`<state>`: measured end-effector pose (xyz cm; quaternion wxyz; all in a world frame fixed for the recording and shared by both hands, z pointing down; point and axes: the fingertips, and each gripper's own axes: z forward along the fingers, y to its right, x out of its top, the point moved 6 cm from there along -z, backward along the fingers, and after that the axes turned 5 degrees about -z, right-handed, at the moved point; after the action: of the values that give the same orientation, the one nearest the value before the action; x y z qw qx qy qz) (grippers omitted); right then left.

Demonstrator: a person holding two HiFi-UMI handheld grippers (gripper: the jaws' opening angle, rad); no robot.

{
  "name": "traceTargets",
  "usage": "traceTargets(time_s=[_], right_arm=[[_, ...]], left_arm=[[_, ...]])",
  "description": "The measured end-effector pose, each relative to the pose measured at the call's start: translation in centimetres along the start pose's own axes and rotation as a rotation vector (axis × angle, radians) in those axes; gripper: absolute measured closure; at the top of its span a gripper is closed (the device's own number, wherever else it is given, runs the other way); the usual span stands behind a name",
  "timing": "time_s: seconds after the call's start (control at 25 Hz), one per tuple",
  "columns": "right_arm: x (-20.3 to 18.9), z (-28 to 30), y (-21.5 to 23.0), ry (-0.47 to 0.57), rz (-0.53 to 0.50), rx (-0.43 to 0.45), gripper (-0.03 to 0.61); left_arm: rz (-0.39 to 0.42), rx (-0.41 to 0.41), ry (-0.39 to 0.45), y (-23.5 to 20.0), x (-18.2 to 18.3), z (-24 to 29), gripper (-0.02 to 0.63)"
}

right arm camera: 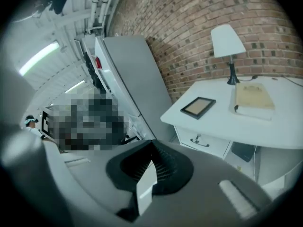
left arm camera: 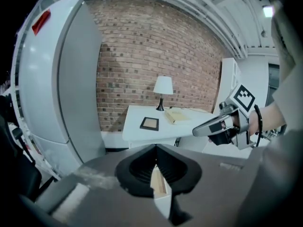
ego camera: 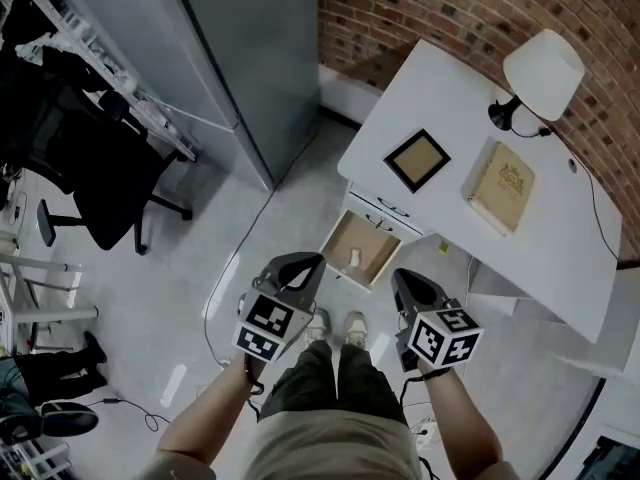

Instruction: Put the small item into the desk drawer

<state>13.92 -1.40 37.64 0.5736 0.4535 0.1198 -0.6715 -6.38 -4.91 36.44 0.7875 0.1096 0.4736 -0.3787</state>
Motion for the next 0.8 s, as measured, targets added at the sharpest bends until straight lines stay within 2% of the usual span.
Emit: traceTargets(time_s=[0.08, 0.28, 0.4, 0.48, 0.8], right_arm=[[2.0, -2.7, -1.5, 0.042, -0.027, 0.007, 0.575], [6.9, -8.0, -5.4, 0.166, -0.106, 0.041, 0.575], [8.5, -10.3, -7.4, 0.211, -0.175, 0.037, 0.575], [8.8, -11.2, -8.0, 0.220, -0.204, 0.027, 0.575], [9.2, -14.2, -8.9, 0.264, -0.198, 0.006, 0.575]], left_arm=[[0.004, -0.012, 0.031, 1.0, 2.2, -1.9, 0.611], [0.080, -0.033, 0.114, 2.7, 7.7, -6.2, 0.611], [0.182, -0.022, 0.154, 4.2, 10.0, -8.7, 0.612], [0.233, -0.020, 0.174, 5.4, 10.9, -9.9, 0.611], [0.253, -0.066, 0.186, 7.6, 12.0, -10.7, 0.611]])
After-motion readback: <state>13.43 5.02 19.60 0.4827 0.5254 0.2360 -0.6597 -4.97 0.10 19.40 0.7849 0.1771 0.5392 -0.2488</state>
